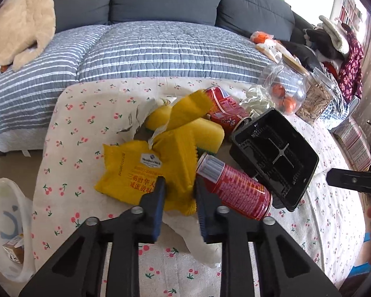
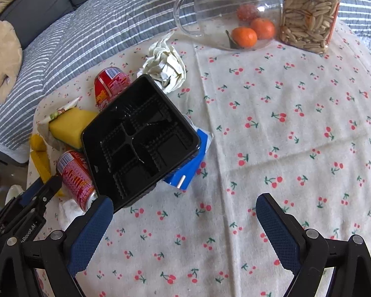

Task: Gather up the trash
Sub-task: 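Grasp the yellow snack wrapper with the left tool while the right tool grasps the black tray, then carry the yellow wrapper to the white bin and release it with the left tool, then carry the black tray over the white bin and release it with the right tool, then grasp the red can with the left tool while the right tool grasps the blue biscuit box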

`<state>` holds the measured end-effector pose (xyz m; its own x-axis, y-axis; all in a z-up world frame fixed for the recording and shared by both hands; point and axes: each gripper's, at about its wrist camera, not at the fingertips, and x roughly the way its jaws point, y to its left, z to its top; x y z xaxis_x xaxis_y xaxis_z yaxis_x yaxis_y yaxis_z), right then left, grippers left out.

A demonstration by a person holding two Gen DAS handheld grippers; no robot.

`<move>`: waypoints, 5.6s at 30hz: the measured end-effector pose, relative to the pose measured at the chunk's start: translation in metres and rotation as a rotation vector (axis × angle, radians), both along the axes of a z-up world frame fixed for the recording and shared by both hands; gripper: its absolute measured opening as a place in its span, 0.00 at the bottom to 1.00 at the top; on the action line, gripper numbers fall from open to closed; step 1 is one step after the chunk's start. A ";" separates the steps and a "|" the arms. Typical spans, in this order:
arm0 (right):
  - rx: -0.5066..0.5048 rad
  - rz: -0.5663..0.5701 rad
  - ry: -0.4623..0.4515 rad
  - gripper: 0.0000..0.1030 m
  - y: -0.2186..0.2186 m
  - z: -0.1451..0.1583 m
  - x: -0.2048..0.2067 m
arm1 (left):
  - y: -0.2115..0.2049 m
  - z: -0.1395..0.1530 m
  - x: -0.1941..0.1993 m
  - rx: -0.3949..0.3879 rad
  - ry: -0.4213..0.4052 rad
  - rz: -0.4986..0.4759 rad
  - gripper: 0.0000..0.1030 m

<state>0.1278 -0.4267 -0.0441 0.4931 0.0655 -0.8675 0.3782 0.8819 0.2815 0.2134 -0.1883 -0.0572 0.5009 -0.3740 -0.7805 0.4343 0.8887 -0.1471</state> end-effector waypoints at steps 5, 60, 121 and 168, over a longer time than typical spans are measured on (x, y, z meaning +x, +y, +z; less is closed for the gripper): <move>-0.010 -0.018 0.008 0.93 -0.002 -0.007 0.012 | 0.008 0.008 -0.001 -0.017 -0.004 0.015 0.14; -0.268 0.111 -0.056 0.56 0.028 -0.017 0.061 | 0.187 0.049 -0.031 -0.076 -0.017 0.201 0.12; -0.118 0.641 -0.101 0.76 0.400 -0.044 0.127 | 0.391 0.012 -0.049 0.147 0.168 0.620 0.89; -0.166 0.135 -0.042 0.87 0.036 0.011 0.018 | 0.049 0.026 -0.034 0.069 0.181 0.136 0.88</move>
<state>0.1455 -0.3908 -0.0333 0.5258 -0.0089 -0.8505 0.2442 0.9594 0.1410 0.1793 -0.1392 -0.0307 0.3923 -0.2552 -0.8837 0.2817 0.9479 -0.1488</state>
